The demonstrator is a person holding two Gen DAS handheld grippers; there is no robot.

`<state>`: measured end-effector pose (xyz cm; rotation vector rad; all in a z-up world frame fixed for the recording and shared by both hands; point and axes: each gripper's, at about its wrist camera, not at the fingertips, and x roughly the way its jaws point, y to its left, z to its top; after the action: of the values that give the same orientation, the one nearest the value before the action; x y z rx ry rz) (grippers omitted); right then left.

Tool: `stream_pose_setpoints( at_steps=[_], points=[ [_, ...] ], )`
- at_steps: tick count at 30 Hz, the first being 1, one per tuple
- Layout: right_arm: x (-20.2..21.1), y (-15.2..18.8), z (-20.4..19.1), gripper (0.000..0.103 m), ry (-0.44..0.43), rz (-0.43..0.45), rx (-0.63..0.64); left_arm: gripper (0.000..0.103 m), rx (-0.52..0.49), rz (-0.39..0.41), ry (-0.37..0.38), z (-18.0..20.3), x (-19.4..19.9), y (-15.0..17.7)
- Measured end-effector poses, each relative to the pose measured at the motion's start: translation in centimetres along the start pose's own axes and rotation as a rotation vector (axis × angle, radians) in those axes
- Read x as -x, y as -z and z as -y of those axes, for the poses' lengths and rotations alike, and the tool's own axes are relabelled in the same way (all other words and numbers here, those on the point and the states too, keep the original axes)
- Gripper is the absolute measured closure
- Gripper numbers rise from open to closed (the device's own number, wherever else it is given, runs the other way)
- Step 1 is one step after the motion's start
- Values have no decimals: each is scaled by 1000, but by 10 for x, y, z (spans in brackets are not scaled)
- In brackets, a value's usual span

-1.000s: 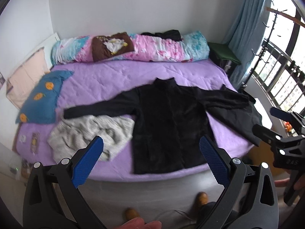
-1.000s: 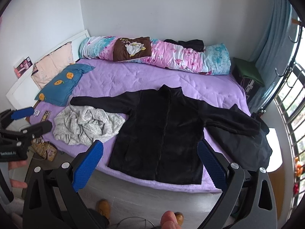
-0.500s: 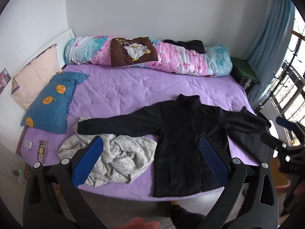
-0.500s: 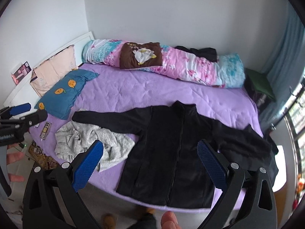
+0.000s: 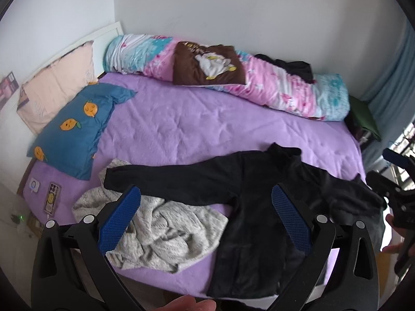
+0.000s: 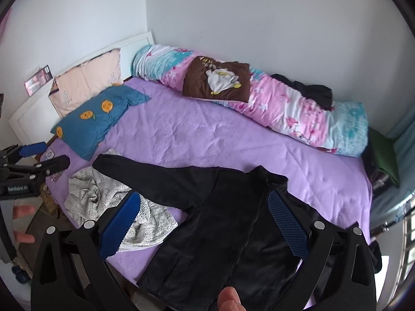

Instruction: Fold large clothes

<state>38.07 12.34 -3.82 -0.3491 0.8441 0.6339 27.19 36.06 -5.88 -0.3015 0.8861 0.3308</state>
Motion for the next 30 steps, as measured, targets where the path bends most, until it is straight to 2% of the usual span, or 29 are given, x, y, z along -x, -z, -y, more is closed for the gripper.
stream_pose_setpoints(
  at_steps=[4, 8, 12, 15, 17, 20, 25, 30],
  points=[
    [-55, -3, -6, 6, 13, -26, -19, 6, 32, -38, 2, -32, -56, -5],
    [-124, 8, -14, 6, 48, -46, -106, 6, 27, -59, -3, -71, -127, -5],
    [-197, 32, -33, 6, 71, -72, -128, 6, -7, -67, -7, -102, -195, 8],
    [-252, 53, -46, 6, 116, -107, -146, 6, 44, -76, 1, -129, -235, 18],
    [-281, 65, -51, 6, 120, -123, -176, 6, 59, -80, 1, -144, -258, 26],
    [-327, 83, -51, 6, 141, -147, -195, 6, 24, -84, -52, -160, -291, 43],
    [-385, 109, -36, 6, 180, -187, -233, 6, 41, -99, -45, -185, -328, 64],
    [-422, 135, -29, 6, 204, -205, -227, 6, 46, -103, -36, -199, -349, 83]
  ],
)
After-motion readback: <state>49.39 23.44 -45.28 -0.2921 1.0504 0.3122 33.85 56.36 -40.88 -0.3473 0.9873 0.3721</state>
